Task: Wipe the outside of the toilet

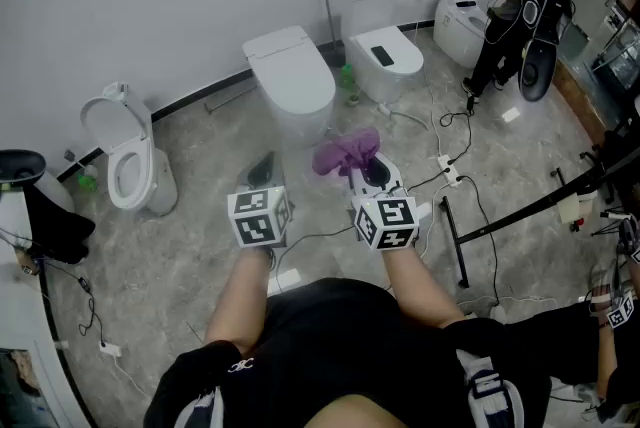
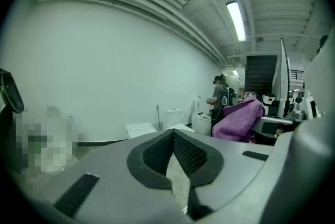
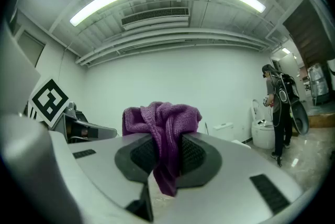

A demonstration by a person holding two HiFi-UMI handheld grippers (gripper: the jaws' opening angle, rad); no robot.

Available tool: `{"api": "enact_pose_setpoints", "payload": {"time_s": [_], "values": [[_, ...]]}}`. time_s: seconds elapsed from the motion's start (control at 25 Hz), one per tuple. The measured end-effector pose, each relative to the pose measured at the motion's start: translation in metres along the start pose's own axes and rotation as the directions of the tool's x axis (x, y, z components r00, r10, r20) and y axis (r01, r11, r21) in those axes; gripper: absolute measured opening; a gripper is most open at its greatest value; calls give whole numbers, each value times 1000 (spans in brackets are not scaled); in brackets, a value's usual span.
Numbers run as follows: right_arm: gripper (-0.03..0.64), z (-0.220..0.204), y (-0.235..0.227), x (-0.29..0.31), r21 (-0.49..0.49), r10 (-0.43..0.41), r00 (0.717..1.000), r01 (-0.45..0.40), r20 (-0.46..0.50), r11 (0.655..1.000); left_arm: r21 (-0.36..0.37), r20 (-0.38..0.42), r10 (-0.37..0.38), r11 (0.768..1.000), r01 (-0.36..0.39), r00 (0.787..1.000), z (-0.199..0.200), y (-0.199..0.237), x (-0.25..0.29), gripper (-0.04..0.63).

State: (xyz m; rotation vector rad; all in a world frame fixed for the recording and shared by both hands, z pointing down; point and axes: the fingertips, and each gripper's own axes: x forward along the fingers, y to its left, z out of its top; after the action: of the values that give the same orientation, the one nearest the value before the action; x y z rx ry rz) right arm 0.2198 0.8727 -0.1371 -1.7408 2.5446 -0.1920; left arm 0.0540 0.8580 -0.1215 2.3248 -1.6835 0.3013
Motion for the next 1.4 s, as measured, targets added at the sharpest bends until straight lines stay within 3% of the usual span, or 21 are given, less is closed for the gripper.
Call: {"api": "enact_pose_setpoints", "payload": {"time_s": [0.4, 0.76, 1.16, 1.4], "values": [[75, 0, -48, -11, 38, 5, 1000, -5, 8, 999, 22, -9, 8, 1000, -8, 1000, -2, -45, 18, 8], [75, 0, -78, -19, 34, 71, 997, -71, 5, 997, 22, -13, 73, 997, -73, 997, -12, -73, 21, 8], [75, -11, -91, 0, 62, 106, 994, -105, -19, 993, -18, -43, 77, 997, -78, 996, -15, -74, 42, 8], [75, -24, -106, 51, 48, 100, 994, -97, -48, 994, -21, -47, 71, 997, -72, 996, -13, -50, 97, 8]]}}
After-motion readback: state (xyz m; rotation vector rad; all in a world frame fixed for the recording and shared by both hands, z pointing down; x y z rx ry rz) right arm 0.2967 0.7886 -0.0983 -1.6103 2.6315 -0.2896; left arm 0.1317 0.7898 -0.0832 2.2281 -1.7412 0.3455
